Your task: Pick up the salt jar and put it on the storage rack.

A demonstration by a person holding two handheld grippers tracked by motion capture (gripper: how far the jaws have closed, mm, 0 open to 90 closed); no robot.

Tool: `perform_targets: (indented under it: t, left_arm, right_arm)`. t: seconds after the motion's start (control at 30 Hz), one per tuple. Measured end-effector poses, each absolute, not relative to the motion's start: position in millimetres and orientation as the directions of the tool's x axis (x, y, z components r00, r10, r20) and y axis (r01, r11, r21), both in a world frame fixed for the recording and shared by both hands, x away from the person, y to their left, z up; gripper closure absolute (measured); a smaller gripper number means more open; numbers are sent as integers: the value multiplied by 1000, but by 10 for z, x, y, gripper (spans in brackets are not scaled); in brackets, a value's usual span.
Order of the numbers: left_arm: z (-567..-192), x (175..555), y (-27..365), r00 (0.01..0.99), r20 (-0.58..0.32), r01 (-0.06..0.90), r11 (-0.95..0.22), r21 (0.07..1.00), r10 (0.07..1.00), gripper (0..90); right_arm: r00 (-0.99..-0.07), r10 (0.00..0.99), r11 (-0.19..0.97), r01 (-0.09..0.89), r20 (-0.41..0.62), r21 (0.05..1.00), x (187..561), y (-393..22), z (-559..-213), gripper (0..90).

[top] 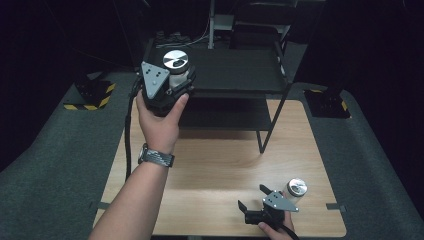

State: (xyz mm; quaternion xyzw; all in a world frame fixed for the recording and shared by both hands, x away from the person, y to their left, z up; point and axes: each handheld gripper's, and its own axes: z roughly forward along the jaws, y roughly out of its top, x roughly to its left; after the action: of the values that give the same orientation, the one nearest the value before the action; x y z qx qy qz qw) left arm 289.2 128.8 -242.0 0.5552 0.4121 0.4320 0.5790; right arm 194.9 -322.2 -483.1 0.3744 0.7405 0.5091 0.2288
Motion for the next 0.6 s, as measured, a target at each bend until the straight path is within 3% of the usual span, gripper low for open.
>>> perform_targets:
  t: [0.6]
  left_arm:
    - [-2390,3321,1062,253,-1,13,-2,1000,967,311]
  right_arm:
    - [-618,785,197,317,44,928,1946,-3235,-4840,3]
